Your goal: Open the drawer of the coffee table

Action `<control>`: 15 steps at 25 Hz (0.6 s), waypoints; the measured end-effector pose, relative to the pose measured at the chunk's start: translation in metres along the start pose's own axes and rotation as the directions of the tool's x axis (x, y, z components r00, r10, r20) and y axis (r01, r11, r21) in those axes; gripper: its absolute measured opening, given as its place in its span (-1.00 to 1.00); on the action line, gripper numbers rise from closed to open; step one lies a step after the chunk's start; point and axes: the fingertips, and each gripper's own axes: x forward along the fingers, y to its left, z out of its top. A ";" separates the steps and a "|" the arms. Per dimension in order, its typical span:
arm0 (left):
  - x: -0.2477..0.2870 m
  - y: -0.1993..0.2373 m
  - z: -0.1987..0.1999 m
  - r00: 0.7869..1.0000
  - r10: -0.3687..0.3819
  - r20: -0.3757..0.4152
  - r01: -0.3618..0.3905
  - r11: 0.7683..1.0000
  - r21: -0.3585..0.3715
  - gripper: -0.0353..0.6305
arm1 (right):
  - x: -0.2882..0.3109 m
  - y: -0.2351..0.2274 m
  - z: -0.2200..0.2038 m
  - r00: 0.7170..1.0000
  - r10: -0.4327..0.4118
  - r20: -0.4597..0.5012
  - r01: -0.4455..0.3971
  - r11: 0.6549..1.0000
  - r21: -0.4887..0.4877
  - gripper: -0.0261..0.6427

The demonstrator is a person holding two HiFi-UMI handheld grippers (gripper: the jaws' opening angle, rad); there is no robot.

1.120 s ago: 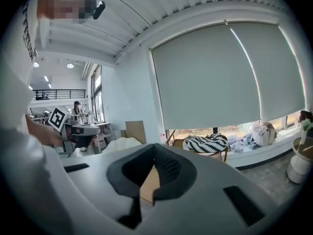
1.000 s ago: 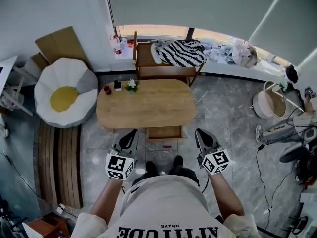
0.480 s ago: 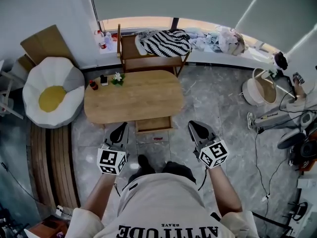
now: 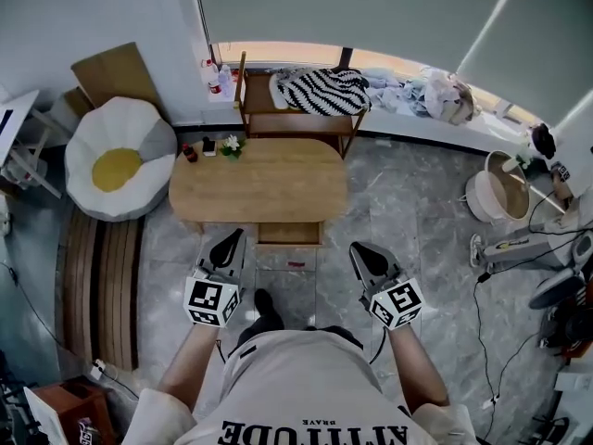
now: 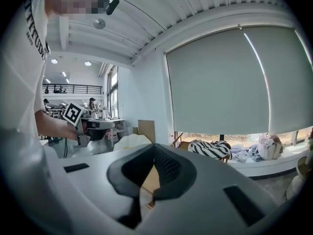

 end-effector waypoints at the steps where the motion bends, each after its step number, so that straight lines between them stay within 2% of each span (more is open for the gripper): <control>1: -0.005 -0.008 0.001 1.000 0.010 0.004 -0.010 1.000 0.006 -0.84 | -0.009 -0.001 0.000 1.000 0.010 0.004 -0.010 1.000 -0.001 -0.87; 5: -0.023 -0.042 0.001 0.998 0.053 0.016 -0.054 0.999 0.011 -0.84 | -0.039 -0.006 -0.001 0.999 0.031 0.014 -0.032 0.999 0.012 -0.87; 11: -0.058 -0.102 -0.011 0.996 0.093 0.007 -0.093 0.995 -0.025 -0.84 | -0.088 -0.006 -0.018 0.999 0.045 -0.010 -0.045 0.999 0.030 -0.87; 15: -0.076 -0.123 -0.011 0.992 0.122 0.005 -0.122 0.992 -0.035 -0.84 | -0.107 -0.005 -0.029 0.997 0.076 -0.020 -0.075 0.997 0.036 -0.87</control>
